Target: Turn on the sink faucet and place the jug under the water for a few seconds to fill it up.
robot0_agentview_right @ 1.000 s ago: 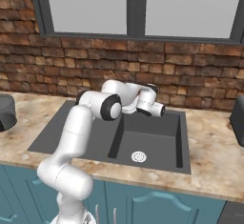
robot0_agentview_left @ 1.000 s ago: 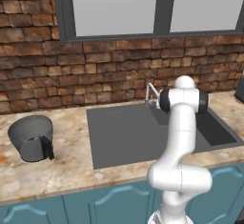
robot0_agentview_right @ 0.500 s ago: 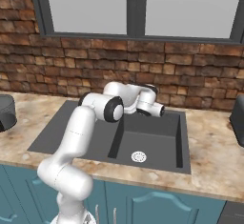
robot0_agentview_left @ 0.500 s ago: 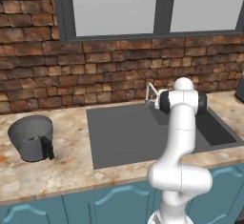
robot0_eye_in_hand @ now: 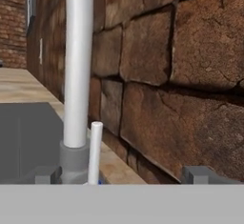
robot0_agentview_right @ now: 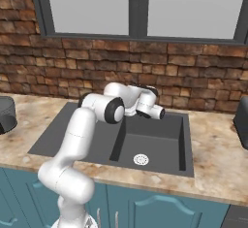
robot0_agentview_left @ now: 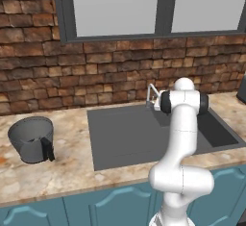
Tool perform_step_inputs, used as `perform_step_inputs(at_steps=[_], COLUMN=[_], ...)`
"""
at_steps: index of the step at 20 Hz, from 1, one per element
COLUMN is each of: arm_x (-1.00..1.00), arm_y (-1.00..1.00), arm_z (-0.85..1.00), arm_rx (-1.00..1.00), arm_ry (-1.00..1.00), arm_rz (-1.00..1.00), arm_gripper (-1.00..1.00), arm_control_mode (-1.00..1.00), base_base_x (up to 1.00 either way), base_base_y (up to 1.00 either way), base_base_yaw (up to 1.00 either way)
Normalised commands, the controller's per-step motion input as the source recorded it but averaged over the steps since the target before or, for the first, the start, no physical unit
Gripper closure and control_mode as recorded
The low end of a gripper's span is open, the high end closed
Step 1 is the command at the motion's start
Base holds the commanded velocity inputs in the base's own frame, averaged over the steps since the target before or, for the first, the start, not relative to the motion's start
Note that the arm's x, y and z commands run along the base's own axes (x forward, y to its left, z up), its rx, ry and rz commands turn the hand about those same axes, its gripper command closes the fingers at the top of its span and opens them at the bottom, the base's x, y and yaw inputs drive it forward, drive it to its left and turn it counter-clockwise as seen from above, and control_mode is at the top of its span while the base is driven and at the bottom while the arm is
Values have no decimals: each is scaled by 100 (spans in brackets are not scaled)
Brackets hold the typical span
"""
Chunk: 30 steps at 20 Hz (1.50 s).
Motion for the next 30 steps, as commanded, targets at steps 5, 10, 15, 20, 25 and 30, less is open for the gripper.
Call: perform_step_inputs(at_steps=[5,10,15,20,25,30], arm_x=[26,31,13,0,10,17], arm_y=[12,1,4,0,0,0], arm_z=[0,0,0,16,24,3], arm_rx=[0,1,1,3,3,1], arm_ry=[2,1,0,0,0,0], arm_rz=[0,0,0,-1,-1,-7], arm_gripper=[100,100,100,100,100,100], arm_control_mode=[-100,-100,-100,-100,-100,-100], base_base_x=[0,0,0,0,0,0], base_base_y=[0,0,0,0,0,0], base_base_yaw=[0,0,0,0,0,0])
